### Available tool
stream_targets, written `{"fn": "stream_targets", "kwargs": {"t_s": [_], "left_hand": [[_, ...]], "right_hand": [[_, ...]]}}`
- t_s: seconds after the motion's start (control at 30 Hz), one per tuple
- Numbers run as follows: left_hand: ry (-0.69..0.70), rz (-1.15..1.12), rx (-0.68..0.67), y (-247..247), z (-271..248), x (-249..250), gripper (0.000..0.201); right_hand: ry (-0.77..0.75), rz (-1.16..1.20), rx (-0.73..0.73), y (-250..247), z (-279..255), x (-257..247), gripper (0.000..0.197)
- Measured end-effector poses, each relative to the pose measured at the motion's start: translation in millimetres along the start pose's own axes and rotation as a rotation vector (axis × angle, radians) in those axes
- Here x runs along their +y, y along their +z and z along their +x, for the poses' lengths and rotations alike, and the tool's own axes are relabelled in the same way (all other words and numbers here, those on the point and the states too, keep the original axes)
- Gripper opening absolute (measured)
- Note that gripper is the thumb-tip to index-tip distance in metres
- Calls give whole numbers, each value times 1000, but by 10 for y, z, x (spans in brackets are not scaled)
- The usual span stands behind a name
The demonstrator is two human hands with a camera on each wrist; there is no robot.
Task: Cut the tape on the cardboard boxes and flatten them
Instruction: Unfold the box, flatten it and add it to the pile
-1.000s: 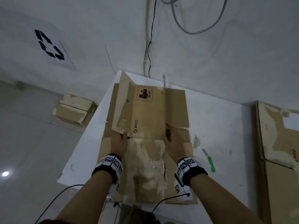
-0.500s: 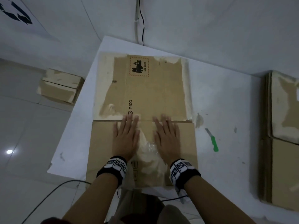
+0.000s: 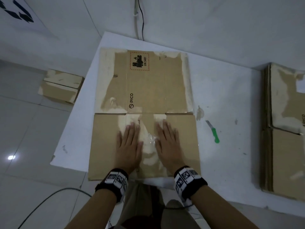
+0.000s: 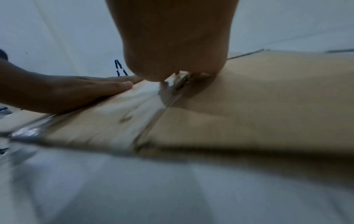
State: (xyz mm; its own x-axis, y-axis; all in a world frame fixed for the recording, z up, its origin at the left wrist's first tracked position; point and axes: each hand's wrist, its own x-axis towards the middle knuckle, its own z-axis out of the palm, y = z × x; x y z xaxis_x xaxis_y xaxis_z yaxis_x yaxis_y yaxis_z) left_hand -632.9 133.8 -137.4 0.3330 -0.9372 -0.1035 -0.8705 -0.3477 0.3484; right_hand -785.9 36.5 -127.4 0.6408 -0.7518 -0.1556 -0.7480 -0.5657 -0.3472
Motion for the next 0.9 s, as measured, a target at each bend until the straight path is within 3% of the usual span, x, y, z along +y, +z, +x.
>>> {"fn": "stream_targets", "kwargs": {"t_s": [0.17, 0.37, 0.47, 0.57, 0.73, 0.9], "left_hand": [[7, -37, 10, 69, -471, 70, 60], [-16, -83, 18, 42, -455, 68, 59], [-29, -110, 43, 10, -425, 100, 54], [-37, -134, 99, -59, -115, 100, 44], [-5, -59, 77, -158, 829, -103, 62], [-1, -18, 8, -290, 1860, -335, 65]], "right_hand": [[-11, -99, 11, 194, -602, -25, 60], [6, -99, 19, 215, -585, -59, 60], [7, 2, 74, 132, -529, -46, 51], [16, 28, 140, 52, -216, -21, 46], [39, -14, 143, -97, 722, 120, 57], [51, -9, 120, -274, 1783, 262, 62]]}}
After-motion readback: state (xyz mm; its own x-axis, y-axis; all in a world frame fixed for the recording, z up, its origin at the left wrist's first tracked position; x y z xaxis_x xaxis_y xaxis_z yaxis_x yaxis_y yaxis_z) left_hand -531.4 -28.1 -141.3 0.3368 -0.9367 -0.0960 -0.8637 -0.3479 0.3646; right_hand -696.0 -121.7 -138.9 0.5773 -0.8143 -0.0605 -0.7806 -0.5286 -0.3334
